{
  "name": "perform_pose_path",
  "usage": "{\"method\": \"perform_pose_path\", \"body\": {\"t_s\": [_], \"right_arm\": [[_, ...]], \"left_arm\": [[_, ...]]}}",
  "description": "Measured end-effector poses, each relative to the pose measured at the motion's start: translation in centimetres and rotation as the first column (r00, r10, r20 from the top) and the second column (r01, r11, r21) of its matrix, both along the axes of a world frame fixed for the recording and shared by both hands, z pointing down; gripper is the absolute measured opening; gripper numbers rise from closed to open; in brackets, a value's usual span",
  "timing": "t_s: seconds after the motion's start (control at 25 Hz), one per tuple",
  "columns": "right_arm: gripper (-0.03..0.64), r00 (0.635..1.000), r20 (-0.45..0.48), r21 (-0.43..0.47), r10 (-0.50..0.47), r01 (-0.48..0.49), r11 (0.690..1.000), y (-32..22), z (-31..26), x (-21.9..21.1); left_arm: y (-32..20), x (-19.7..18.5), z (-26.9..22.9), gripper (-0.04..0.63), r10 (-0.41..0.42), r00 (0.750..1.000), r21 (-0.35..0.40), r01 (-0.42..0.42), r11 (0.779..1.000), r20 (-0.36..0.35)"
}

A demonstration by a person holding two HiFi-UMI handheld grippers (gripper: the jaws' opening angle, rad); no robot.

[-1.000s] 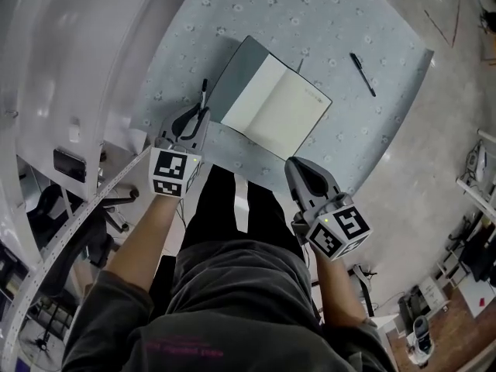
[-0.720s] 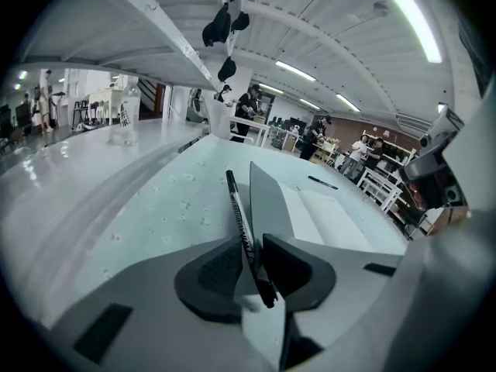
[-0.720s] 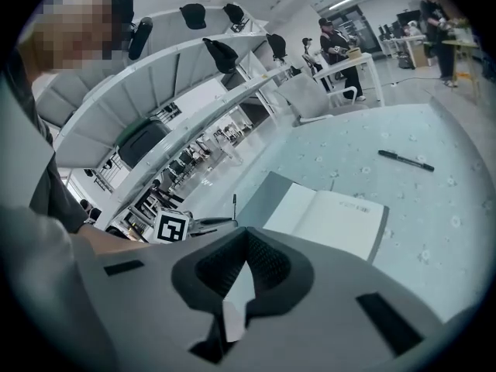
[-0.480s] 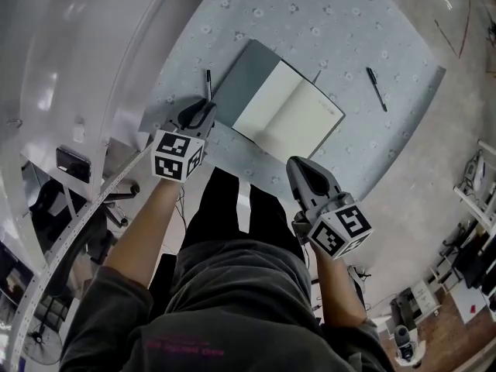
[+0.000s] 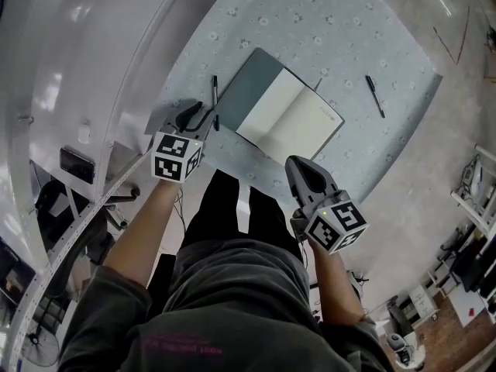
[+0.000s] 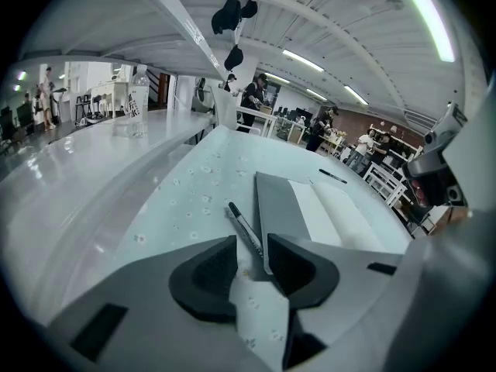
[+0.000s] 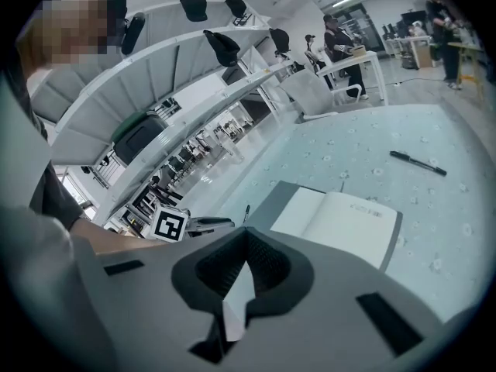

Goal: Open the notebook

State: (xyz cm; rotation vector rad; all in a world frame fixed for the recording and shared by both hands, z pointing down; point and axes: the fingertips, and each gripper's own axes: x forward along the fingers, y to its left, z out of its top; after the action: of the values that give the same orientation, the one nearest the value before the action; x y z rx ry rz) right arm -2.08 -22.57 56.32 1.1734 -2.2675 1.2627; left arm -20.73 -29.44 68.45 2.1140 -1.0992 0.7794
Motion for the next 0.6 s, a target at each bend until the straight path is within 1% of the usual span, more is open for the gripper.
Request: {"method": "perform_pose_path", "body": {"t_s": [0.28,0.6], "right_arm": [[0.003,1.0,-0.025,0.048,0.014,-0.013,0.999,-0.2,-1.3,0.7],[0.003,0.999,-0.032,0.12,0.043,-0.039,0.992,-0.5,-4.6,1.7]], "left_arm": [[-1.3,0.9,-4.8,0.124,0.02,1.0,0.098,-0.018,0.995,-0.017],[-1.9,3.4,-11.7,0.129,0.059,0.996,0.207,-0.045,0.977,-0.06]]}}
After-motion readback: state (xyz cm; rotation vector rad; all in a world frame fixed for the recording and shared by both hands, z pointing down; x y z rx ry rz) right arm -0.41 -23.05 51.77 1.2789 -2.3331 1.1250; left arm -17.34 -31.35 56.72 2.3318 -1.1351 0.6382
